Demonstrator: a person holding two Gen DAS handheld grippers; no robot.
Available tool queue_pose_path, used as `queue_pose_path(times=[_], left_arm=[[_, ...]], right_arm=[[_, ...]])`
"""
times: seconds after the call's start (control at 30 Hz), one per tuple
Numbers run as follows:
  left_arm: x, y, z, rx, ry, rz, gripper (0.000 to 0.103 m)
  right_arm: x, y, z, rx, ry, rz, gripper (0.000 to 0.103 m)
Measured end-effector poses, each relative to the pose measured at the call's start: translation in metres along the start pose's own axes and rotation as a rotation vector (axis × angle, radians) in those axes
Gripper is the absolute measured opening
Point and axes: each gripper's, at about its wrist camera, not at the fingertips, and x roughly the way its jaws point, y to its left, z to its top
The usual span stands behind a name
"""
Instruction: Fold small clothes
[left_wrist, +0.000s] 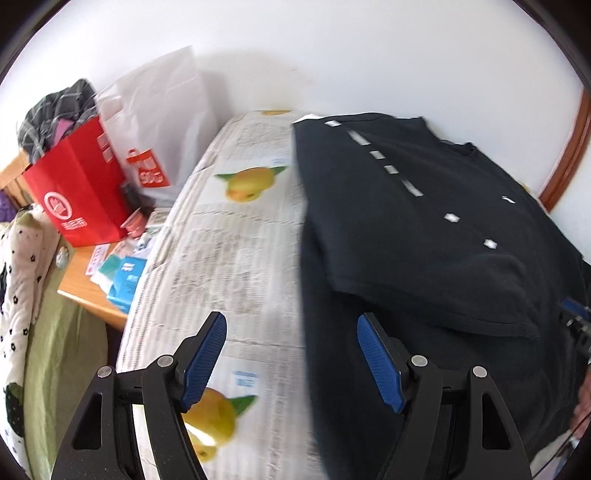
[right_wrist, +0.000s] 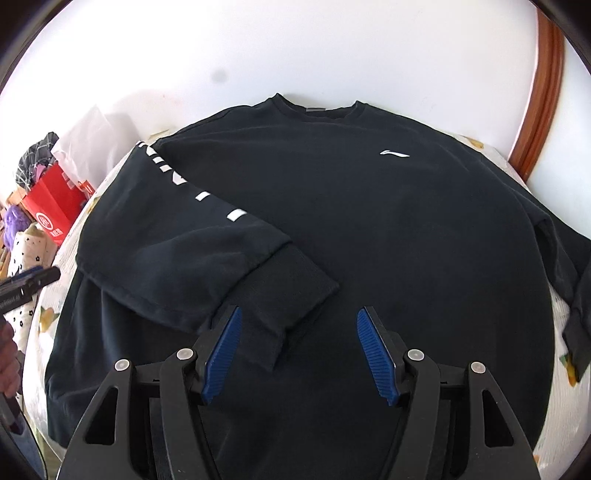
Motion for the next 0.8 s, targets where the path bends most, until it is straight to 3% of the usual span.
queue_pose_path(times=[0.23,0.33,0.43,0.5,0.63,0.8], left_arm=[[0.03,0.013,-0.001,-0.029,0.02,-0.015,0.069],[0.038,0.011,0.005,-0.019,0.012,0.014,0.068],[0.044,0.007,0.011,-0.019,0.006,0.002,0.065],[0.048,-0.002,0.013,0.002,-0.006,-0.002,0.065],[0.054,-0.005,0.011,-0.029,0.0,0.043,0.068],[0.054,-0.003,0.01,-0.036,0.011,0.053,0.068]], right_arm=[[0.043,0.005,0.036,-0.045,0.012,0.067,0.064],[0.066,0.007,0.04,-0.06,0.05,0.095,0.046],[0.08,0.015,0.041,-0.099,0.064,0.068,0.036],[0.08,0.022,0.043,-0.148,0.052,0.055,0.016],[0.068,0.025,0.055,-0.18,0.003,0.064,0.011],[0.024,0.0,0.085,-0.14,-0.149,0.056,0.01]])
